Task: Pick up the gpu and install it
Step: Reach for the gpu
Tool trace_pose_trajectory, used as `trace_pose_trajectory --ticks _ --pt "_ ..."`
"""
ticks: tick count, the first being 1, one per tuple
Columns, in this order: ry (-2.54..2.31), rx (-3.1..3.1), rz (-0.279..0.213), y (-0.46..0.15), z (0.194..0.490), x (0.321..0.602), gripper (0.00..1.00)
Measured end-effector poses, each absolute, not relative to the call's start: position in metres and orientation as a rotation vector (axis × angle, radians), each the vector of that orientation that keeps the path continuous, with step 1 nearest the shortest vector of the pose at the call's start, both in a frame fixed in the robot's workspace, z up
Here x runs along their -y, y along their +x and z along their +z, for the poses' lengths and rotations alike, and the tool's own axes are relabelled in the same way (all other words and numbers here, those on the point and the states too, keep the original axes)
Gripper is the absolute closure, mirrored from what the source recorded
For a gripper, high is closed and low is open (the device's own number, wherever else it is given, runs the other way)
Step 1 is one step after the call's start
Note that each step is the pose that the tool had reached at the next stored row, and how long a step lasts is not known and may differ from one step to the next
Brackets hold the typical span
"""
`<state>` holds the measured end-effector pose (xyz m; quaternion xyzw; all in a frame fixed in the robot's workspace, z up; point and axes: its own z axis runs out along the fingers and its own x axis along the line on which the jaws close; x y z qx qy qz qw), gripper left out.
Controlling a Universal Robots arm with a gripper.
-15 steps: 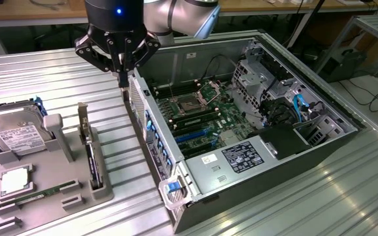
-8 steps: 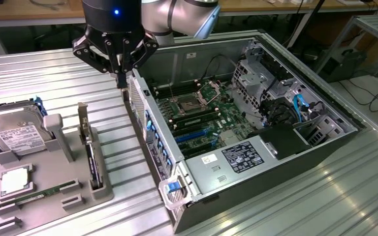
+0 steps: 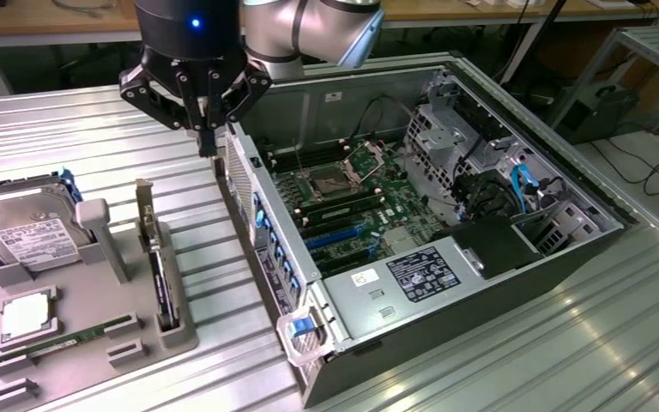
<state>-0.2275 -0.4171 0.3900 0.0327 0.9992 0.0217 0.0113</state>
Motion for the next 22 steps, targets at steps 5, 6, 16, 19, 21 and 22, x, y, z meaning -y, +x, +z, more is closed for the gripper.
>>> trace_pose_trajectory --ticks 5,6,16,19,21,22 --pt "0.101 -3.117 0.068 -0.23 0.39 0.418 0.89" --pt "0.101 -3.117 0.068 -0.23 0.39 0.418 0.89" --pt "0.1 -3.118 0.068 -0.234 0.389 0.42 0.89" --pt "0.1 -3.118 0.068 -0.237 0.389 0.421 0.89" --pt "0.099 -3.118 0.068 -0.238 0.389 0.422 0.89" --pt "0.098 -3.118 0.068 -0.239 0.389 0.423 0.89"
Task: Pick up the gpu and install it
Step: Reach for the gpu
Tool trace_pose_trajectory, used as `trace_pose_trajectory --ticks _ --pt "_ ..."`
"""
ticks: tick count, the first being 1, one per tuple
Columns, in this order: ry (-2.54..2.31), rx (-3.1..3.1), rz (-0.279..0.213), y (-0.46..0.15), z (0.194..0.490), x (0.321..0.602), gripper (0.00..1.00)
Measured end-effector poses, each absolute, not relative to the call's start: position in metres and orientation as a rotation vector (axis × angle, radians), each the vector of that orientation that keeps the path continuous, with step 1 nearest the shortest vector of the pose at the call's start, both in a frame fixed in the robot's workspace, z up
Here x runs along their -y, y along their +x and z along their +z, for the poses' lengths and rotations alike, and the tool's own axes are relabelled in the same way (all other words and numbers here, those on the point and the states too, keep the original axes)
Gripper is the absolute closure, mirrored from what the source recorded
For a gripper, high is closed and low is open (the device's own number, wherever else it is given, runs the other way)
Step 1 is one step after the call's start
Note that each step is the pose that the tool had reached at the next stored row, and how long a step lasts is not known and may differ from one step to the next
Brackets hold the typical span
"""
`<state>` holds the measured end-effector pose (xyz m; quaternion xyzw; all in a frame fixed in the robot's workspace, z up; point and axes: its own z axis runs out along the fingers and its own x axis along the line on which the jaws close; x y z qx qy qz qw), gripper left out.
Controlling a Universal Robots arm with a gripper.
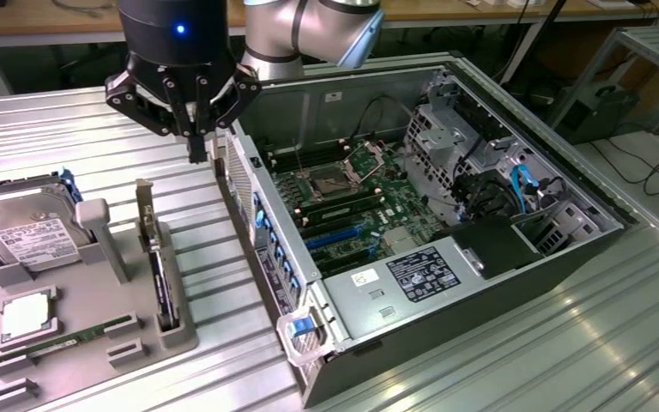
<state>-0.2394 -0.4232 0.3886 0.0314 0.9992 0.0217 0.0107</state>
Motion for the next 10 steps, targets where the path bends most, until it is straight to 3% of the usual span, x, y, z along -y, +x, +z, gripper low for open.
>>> trace_pose_trajectory --ticks 10 --pt "0.091 -3.118 0.068 -0.2489 0.3881 0.431 0.89"
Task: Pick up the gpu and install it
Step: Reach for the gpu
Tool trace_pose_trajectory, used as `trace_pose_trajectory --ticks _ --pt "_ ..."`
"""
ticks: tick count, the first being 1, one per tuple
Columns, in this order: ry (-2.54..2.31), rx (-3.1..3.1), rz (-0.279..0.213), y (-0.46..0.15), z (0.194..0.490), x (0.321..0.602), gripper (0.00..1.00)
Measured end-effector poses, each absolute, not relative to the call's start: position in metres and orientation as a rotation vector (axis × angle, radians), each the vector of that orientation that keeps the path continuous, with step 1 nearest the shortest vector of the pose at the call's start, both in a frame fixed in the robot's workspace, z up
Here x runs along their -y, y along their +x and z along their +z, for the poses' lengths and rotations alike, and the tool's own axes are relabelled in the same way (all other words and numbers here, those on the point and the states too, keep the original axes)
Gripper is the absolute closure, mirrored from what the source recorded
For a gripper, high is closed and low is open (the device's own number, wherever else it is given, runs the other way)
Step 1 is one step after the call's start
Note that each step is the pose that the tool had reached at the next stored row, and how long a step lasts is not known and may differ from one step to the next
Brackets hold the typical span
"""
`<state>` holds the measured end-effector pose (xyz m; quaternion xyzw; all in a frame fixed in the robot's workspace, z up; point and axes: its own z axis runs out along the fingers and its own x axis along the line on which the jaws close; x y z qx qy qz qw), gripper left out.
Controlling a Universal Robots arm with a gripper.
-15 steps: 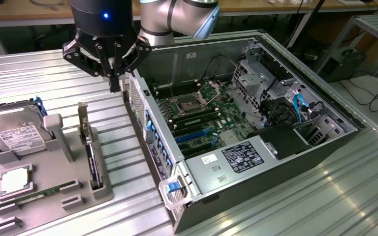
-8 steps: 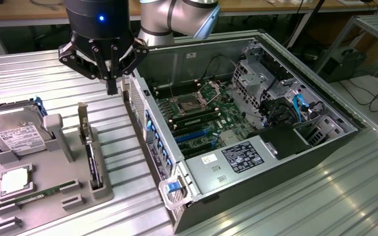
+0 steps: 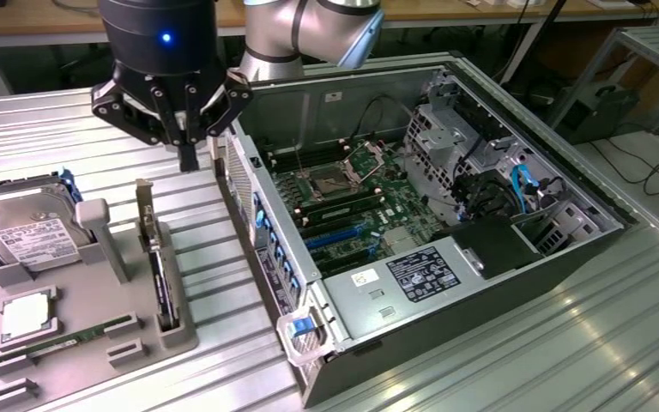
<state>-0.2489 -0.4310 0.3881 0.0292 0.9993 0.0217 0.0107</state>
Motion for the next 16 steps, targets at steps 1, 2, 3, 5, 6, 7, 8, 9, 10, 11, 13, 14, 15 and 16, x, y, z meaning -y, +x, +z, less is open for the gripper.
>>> trace_pose_trajectory --ticks 1,2,3,5,6,7,8,9,10,11,13,14,15,16 --pt "0.091 -3.118 0.068 -0.25 0.388 0.431 0.89" --pt "0.09 -3.118 0.068 -0.25 0.388 0.432 0.89" --pt "0.09 -3.118 0.068 -0.251 0.388 0.432 0.89" --pt "0.089 -3.118 0.068 -0.253 0.388 0.433 0.89" --pt "0.089 -3.118 0.068 -0.254 0.388 0.434 0.89" --pt "0.088 -3.118 0.068 -0.254 0.388 0.434 0.89" --pt "0.088 -3.118 0.068 -0.255 0.388 0.435 0.89" --pt "0.088 -3.118 0.068 -0.256 0.388 0.435 0.89" --pt "0.087 -3.118 0.068 -0.256 0.387 0.436 0.89" --pt "0.087 -3.118 0.068 -0.257 0.387 0.436 0.89" --pt "0.087 -3.118 0.068 -0.258 0.387 0.437 0.89" --pt "0.086 -3.118 0.068 -0.259 0.387 0.437 0.89" --pt "0.086 -3.118 0.068 -0.26 0.387 0.438 0.89" --pt "0.086 -3.118 0.068 -0.26 0.387 0.438 0.89"
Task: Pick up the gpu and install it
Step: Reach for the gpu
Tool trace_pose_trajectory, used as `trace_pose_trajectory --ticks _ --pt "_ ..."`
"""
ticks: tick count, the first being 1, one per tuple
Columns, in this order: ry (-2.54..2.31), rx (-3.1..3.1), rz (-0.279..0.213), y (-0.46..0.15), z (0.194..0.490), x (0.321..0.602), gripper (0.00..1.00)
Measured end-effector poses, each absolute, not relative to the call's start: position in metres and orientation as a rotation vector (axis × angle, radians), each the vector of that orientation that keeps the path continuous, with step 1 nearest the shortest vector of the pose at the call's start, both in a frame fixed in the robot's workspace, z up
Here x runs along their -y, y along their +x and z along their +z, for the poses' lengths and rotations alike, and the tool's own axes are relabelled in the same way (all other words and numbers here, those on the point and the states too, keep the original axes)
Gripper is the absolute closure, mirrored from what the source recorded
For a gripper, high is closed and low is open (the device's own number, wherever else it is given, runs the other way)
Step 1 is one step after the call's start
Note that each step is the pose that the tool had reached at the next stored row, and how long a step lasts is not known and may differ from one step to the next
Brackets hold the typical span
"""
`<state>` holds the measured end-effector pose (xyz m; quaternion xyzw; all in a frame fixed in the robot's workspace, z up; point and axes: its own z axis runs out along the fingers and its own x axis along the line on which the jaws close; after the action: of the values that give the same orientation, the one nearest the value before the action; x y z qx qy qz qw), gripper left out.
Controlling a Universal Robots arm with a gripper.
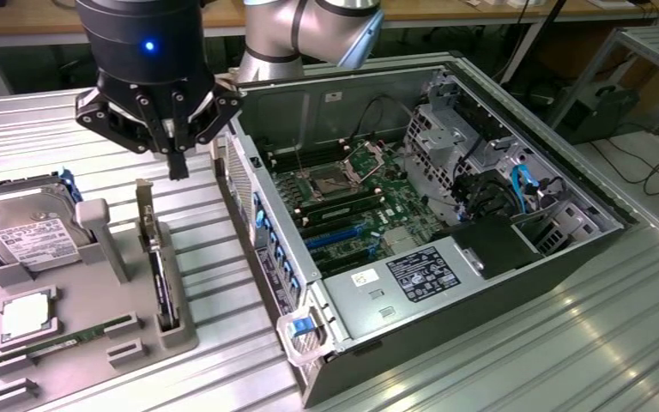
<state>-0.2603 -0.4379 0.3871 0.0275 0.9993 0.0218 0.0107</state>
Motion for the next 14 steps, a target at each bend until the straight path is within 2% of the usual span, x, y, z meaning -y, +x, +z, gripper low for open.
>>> trace_pose_trajectory --ticks 14 --pt "0.082 -3.119 0.068 -0.271 0.386 0.443 0.89"
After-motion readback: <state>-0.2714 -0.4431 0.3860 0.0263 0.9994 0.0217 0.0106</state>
